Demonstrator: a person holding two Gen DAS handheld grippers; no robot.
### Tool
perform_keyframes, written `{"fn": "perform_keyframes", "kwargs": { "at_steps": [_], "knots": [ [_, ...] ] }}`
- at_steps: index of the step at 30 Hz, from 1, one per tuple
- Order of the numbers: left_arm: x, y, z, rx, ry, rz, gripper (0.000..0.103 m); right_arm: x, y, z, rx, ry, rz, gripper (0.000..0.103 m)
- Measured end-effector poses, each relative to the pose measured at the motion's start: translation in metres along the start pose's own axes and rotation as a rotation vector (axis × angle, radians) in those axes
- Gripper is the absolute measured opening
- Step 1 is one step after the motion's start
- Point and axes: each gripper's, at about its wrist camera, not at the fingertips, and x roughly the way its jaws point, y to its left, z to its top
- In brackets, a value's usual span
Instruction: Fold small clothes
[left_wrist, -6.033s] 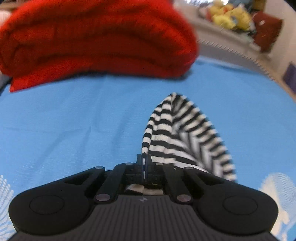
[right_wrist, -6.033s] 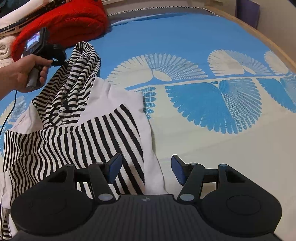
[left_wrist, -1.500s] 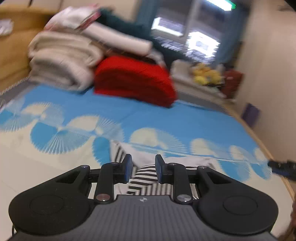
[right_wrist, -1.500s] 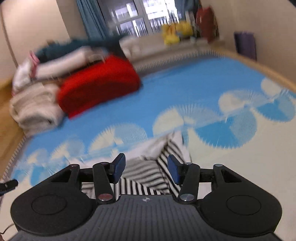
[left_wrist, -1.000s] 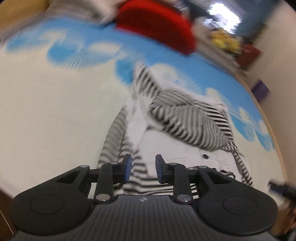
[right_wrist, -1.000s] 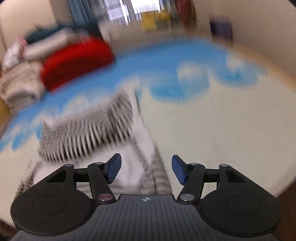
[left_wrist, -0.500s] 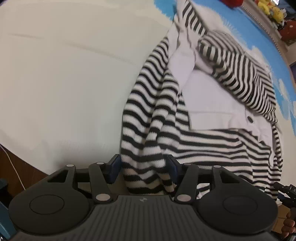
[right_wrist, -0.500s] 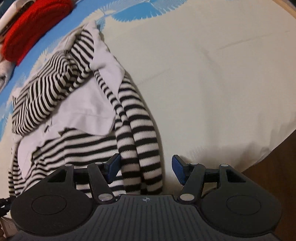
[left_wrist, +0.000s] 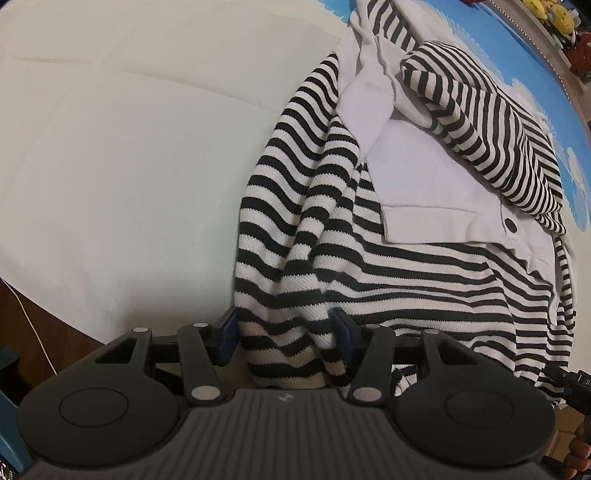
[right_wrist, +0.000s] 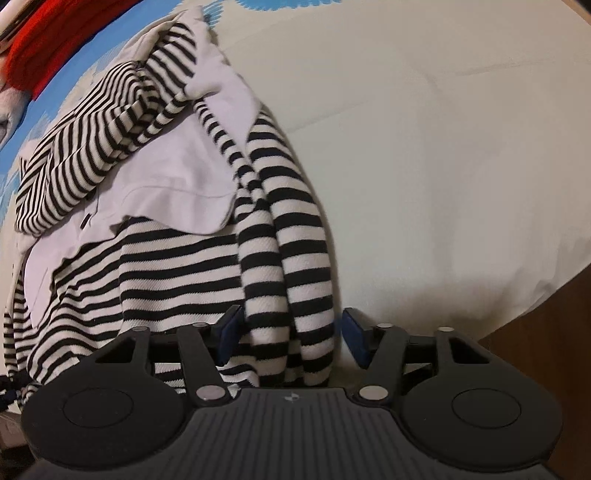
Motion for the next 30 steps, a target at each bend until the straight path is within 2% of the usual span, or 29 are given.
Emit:
{"fn": "perform_keyframes", "kwargs": {
  "at_steps": [3,5,10,13,15,16,18,19,22,26,30],
  "knots": [
    [0.0,-0.001,0.0,0.01,0.001,-0.003,0.057,-0.001,0.004,-0.002,-0.019,-0.003,0.017,0.039],
    [0.0,-0.002,-0.001,0.013,0.002,-0.004,0.057,-0.001,0.005,-0.003,-0.023,-0.005,0.03,0.036],
    [0.001,-0.003,-0.001,0.021,0.005,-0.009,0.051,-0.003,0.003,-0.003,-0.016,-0.012,0.04,0.022],
    [0.0,-0.004,-0.001,0.026,0.005,-0.018,0.041,-0.003,0.002,-0.004,-0.012,-0.02,0.047,0.015],
    [0.0,-0.004,-0.001,0.034,0.002,-0.025,0.029,-0.003,0.003,-0.004,-0.013,-0.026,0.052,0.012],
    [-0.001,-0.004,-0.001,0.035,-0.003,-0.029,0.027,-0.004,0.003,-0.004,-0.015,-0.03,0.055,0.011],
    [-0.003,-0.003,-0.001,0.037,-0.011,-0.044,0.013,-0.004,0.003,-0.004,-0.014,-0.038,0.059,0.009],
    [-0.005,-0.003,-0.001,0.041,-0.018,-0.053,0.011,-0.005,0.003,-0.004,-0.012,-0.044,0.063,0.008],
    [-0.016,-0.006,-0.002,0.064,-0.068,-0.087,0.007,-0.011,0.002,-0.002,-0.005,-0.074,0.089,0.007],
    [-0.046,-0.014,-0.01,0.177,-0.17,-0.113,0.007,-0.032,-0.002,-0.001,0.005,-0.169,0.158,0.006],
    [-0.082,-0.012,-0.024,0.219,-0.251,-0.175,0.006,-0.064,-0.015,0.0,0.002,-0.263,0.233,0.006]
  ]
}}
